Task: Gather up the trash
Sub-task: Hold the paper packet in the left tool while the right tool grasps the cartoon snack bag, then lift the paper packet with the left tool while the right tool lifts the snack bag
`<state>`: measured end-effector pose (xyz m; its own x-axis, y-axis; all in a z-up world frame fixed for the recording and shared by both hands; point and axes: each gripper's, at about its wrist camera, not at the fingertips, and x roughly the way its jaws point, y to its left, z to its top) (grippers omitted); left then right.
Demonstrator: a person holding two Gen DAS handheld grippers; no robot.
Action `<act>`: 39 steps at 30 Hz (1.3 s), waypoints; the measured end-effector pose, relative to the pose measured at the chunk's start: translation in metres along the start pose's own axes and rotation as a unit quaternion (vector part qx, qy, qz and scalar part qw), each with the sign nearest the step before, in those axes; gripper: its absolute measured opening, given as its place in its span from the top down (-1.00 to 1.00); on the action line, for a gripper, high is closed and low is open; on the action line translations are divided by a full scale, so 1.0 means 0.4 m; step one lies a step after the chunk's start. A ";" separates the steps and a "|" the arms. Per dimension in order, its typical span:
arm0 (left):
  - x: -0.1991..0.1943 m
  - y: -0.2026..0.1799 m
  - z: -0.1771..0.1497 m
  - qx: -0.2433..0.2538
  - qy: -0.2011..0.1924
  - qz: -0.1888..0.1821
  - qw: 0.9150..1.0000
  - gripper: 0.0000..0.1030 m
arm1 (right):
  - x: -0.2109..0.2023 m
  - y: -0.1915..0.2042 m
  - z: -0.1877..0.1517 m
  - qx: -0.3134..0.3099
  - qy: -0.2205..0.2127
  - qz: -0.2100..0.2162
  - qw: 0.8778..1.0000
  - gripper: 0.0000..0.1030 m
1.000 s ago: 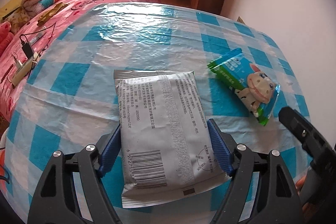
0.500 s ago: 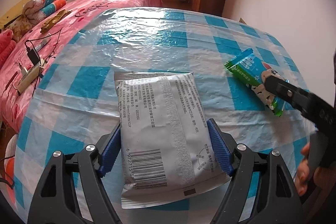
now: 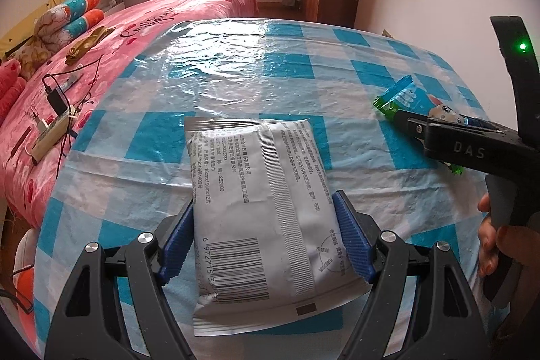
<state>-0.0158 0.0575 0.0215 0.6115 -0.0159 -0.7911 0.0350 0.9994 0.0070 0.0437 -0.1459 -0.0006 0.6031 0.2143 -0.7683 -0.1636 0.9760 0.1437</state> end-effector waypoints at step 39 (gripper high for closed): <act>-0.058 0.137 -0.092 -0.007 -0.009 -0.028 1.000 -0.52 | -0.065 0.110 -0.093 -0.062 -0.013 -0.060 0.996 0.11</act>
<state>-0.0572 0.1137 0.0176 0.6237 -0.0724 -0.7783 0.0586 0.9972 -0.0459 -0.0081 -0.1101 0.0025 0.6441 0.0992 -0.7585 -0.1842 0.9825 -0.0279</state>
